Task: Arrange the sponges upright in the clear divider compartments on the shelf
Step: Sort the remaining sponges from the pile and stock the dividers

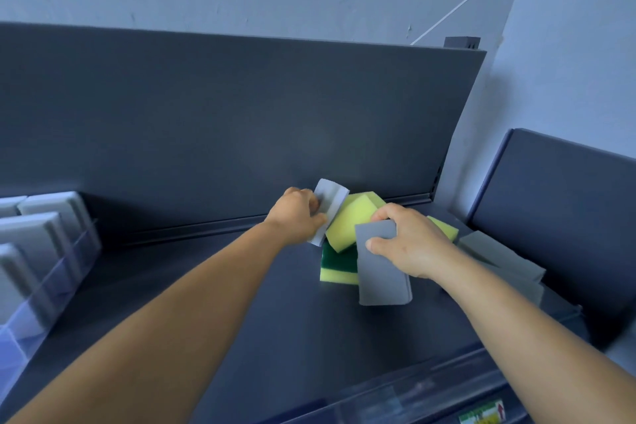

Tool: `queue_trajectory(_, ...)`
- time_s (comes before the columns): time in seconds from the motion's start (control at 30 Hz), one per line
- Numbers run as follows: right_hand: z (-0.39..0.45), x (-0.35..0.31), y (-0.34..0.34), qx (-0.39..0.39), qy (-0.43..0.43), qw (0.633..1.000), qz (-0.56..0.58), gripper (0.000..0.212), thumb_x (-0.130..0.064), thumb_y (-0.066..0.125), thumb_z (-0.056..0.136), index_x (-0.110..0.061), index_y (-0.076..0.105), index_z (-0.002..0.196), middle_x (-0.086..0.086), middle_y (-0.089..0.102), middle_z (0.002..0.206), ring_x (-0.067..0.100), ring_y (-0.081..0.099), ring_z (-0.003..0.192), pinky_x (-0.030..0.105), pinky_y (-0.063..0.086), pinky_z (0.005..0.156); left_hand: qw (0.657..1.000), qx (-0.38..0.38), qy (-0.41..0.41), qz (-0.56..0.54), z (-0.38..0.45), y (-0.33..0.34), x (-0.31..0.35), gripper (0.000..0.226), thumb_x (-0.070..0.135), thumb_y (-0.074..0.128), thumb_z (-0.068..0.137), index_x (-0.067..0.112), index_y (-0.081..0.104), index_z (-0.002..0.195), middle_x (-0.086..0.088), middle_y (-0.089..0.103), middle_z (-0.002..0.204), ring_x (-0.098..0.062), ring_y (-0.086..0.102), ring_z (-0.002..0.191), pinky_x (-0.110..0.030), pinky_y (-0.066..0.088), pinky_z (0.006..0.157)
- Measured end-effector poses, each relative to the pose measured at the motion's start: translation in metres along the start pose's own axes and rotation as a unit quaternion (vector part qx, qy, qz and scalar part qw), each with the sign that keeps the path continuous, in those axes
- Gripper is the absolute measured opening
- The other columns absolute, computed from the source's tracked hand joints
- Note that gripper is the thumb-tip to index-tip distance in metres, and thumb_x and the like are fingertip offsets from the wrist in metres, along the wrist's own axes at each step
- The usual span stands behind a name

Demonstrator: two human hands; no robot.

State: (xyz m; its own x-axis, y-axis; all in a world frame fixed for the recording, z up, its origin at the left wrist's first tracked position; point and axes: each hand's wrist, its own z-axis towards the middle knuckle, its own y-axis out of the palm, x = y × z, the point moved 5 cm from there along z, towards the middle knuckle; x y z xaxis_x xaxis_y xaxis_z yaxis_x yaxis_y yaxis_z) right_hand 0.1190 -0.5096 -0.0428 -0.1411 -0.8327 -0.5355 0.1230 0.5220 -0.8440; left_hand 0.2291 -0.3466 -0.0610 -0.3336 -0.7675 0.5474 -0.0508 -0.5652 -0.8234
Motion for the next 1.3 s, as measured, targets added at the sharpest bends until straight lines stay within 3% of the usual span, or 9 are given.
queue_trajectory(0.07, 0.000, -0.002, 0.001, 0.001, -0.003, 1.000, -0.005, 0.036, -0.032, 0.059, 0.088, -0.031, 0.049, 0.122, -0.005, 0.049, 0.125, 0.016, 0.050, 0.095, 0.024, 0.036, 0.059, 0.999, -0.014, -0.013, -0.047, -0.002, 0.001, -0.004, 0.012, 0.025, 0.055, 0.090, 0.014, 0.056, 0.094, -0.002, 0.056, 0.098, -0.019, 0.053, 0.079, -0.022, 0.040, 0.055)
queue_trajectory(0.23, -0.001, -0.008, 0.003, 0.004, -0.013, 1.000, -0.005, 0.035, -0.031, 0.059, 0.088, -0.030, 0.050, 0.121, -0.007, 0.048, 0.126, 0.015, 0.049, 0.095, 0.023, 0.036, 0.058, 0.997, 0.015, -0.021, -0.079, -0.012, -0.004, -0.009, 0.018, 0.031, 0.061, 0.086, 0.017, 0.049, 0.085, 0.005, 0.053, 0.085, -0.009, 0.048, 0.067, -0.022, 0.040, 0.054)
queue_trajectory(0.43, -0.003, -0.020, 0.009, -0.002, -0.018, 1.000, -0.006, 0.030, -0.032, 0.059, 0.087, -0.032, 0.051, 0.116, -0.007, 0.052, 0.111, 0.015, 0.055, 0.082, 0.025, 0.038, 0.055, 0.988, 0.034, -0.012, -0.153, -0.030, -0.026, -0.012, 0.077, 0.025, 0.071, 0.081, 0.031, 0.023, 0.141, 0.001, 0.043, 0.117, -0.018, 0.055, 0.098, -0.023, 0.044, 0.067)
queue_trajectory(0.53, -0.006, -0.033, 0.014, -0.004, -0.026, 1.000, 0.002, 0.029, -0.030, 0.060, 0.086, -0.030, 0.053, 0.114, -0.009, 0.049, 0.093, 0.010, 0.050, 0.067, 0.025, 0.034, 0.051, 0.994, -0.001, 0.023, -0.105, -0.042, -0.033, -0.008, 0.088, 0.018, 0.065, 0.084, 0.043, 0.009, 0.147, -0.005, 0.052, 0.117, -0.016, 0.056, 0.089, -0.025, 0.046, 0.077)
queue_trajectory(0.8, -0.030, -0.090, 0.024, 0.039, -0.079, 0.995, 0.044, 0.040, -0.029, 0.062, 0.086, -0.033, 0.052, 0.125, -0.005, 0.050, 0.125, 0.016, 0.054, 0.095, 0.028, 0.041, 0.076, 0.998, -0.002, 0.048, -0.046, -0.090, -0.100, -0.035, 0.060, 0.004, 0.059, 0.078, 0.033, 0.036, 0.126, -0.001, 0.048, 0.120, -0.012, 0.052, 0.072, -0.022, 0.044, 0.055)
queue_trajectory(0.93, -0.047, -0.138, 0.032, 0.078, -0.133, 0.985, 0.081, 0.040, -0.027, 0.061, 0.086, -0.032, 0.053, 0.125, -0.005, 0.051, 0.123, 0.014, 0.050, 0.098, 0.025, 0.036, 0.076, 0.998, 0.023, 0.047, -0.041, -0.126, -0.147, -0.058, 0.066, 0.002, 0.058, 0.075, 0.034, 0.032, 0.126, -0.005, 0.056, 0.106, -0.024, 0.058, 0.077, -0.040, 0.053, 0.068)
queue_trajectory(1.03, -0.062, -0.179, 0.042, 0.087, -0.175, 0.975, 0.105, 0.039, -0.026, 0.061, 0.086, -0.033, 0.053, 0.123, -0.006, 0.051, 0.120, 0.014, 0.051, 0.099, 0.025, 0.037, 0.071, 0.998, 0.035, 0.050, -0.004, -0.154, -0.179, -0.076, 0.075, 0.002, 0.058, 0.076, 0.038, 0.031, 0.136, -0.005, 0.057, 0.107, -0.025, 0.059, 0.083, -0.038, 0.053, 0.076)
queue_trajectory(1.17, -0.078, -0.225, 0.059, 0.080, -0.220, 0.963, 0.130, 0.038, -0.024, 0.060, 0.086, -0.034, 0.054, 0.123, -0.009, 0.050, 0.117, 0.011, 0.051, 0.098, 0.011, 0.036, 0.065, 0.998, 0.056, 0.028, -0.002, -0.184, -0.212, -0.109, 0.051, 0.013, 0.063, 0.080, 0.033, 0.040, 0.121, -0.004, 0.061, 0.103, -0.025, 0.060, 0.083, -0.042, 0.055, 0.077)
queue_trajectory(1.3, -0.094, -0.268, 0.079, 0.062, -0.249, 0.954, 0.155, 0.038, -0.023, 0.060, 0.086, -0.034, 0.054, 0.122, -0.010, 0.050, 0.117, 0.010, 0.052, 0.099, 0.017, 0.040, 0.069, 0.994, 0.109, -0.001, 0.013, -0.212, -0.248, -0.146, 0.034, 0.023, 0.063, 0.084, 0.027, 0.045, 0.113, 0.000, 0.062, 0.104, -0.021, 0.057, 0.076, -0.036, 0.051, 0.072)
